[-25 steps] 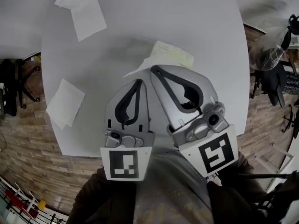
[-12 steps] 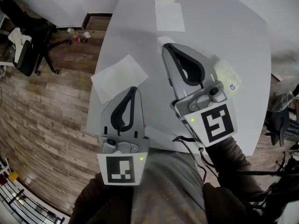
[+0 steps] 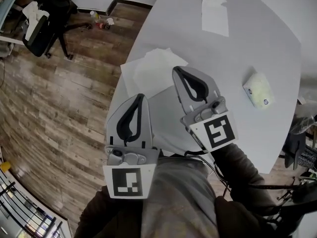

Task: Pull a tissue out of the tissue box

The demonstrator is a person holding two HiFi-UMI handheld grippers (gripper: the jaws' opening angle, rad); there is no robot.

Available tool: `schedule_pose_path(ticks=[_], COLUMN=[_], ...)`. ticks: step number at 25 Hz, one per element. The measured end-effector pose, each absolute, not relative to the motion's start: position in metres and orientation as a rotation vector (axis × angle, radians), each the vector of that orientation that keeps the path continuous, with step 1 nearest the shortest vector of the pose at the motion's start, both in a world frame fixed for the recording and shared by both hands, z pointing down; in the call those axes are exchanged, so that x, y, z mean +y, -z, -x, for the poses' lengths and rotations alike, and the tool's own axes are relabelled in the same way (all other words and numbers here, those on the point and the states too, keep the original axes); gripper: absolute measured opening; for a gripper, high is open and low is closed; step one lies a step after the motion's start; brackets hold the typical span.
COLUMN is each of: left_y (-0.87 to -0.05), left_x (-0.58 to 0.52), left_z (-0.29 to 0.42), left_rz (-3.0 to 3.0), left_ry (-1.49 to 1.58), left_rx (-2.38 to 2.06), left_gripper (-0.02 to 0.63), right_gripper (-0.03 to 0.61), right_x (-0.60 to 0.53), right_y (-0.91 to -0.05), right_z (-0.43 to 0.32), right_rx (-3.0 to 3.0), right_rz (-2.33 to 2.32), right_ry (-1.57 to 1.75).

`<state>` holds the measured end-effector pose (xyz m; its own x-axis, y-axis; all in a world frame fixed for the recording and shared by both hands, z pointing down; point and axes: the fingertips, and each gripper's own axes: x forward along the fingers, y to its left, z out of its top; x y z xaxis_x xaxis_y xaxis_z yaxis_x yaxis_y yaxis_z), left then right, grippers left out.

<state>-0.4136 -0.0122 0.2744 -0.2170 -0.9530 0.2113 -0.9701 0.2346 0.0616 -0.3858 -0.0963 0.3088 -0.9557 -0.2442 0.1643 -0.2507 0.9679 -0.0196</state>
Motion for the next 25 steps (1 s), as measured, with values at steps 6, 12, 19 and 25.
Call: schedule_pose_path(ticks=[6,12,19,25], left_y=[-0.276,-0.275,-0.267,-0.224], left_x=[-0.009,-0.006,-0.006,-0.013], left_z=[0.409,0.398,0.349,0.243], left_rz=[-1.877,-1.935,-2.018,-2.225], left_ry=[-0.119,-0.132,-0.103,0.016], left_rx=[-2.26,-2.217,-2.165,-2.136], left_gripper=[-0.002,-0.002,-0.002,-0.002], right_gripper=[0.006,0.053,0.052,0.031], right_x=[-0.053,-0.025,-0.005,0.001], right_y=[-0.402,-0.411,-0.347,-0.245], right_z=[0.39,0.375,0.315,0.201], right_rx=[-2.783,-2.754,-2.869,-3.031], right_rz=[-0.289,-0.27,-0.38,-0.636], right_ry=[-0.163,-0.291,-0.295,-0.271])
